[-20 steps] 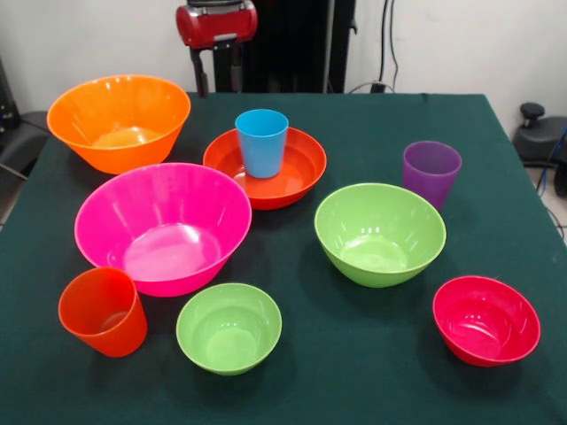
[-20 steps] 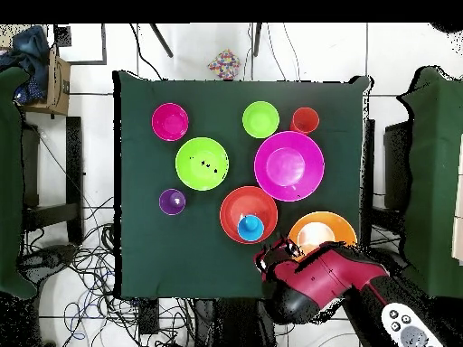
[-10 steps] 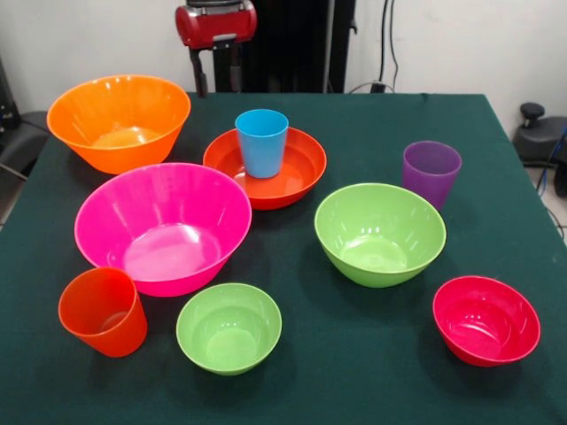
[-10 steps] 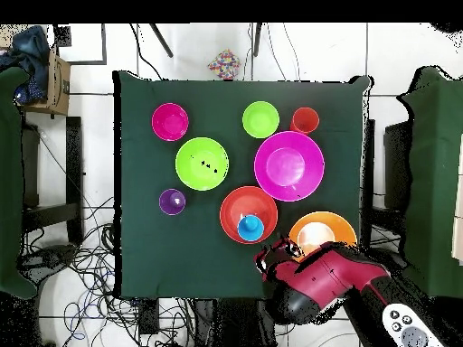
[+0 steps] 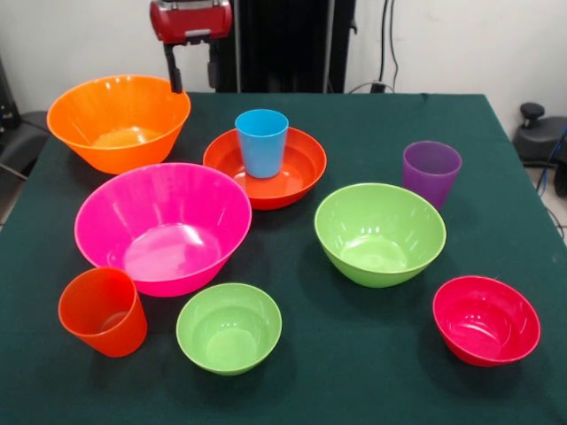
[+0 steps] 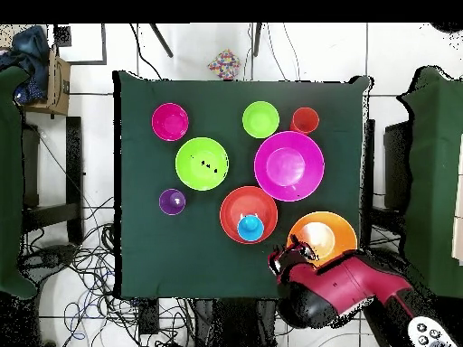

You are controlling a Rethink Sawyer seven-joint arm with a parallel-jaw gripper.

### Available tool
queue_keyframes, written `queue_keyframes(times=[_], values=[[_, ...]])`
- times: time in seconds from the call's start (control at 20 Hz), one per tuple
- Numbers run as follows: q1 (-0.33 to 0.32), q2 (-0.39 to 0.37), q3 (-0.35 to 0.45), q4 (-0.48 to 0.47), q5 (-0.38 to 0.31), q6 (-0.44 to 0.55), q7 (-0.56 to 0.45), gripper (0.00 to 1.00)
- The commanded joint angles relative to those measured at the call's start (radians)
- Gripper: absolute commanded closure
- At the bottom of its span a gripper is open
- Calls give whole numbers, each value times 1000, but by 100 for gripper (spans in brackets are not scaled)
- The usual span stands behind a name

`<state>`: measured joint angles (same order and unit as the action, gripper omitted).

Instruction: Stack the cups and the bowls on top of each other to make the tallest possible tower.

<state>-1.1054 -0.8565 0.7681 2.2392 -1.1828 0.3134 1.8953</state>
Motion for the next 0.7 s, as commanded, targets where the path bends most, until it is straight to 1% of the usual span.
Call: queue_keyframes(times=[0.05, 0.1, 0.25, 0.4, 0.6, 0.7], values=[[0, 16, 59, -20, -8, 62, -225, 0], [0, 22, 51, -21, -25, 57, -216, 0], [29, 33, 29, -36, -59, 48, -177, 0], [80, 55, -20, -65, -129, 26, -106, 0], [99, 64, -42, -78, -158, 12, -80, 0], [124, 77, -70, -92, -202, -3, -40, 0]])
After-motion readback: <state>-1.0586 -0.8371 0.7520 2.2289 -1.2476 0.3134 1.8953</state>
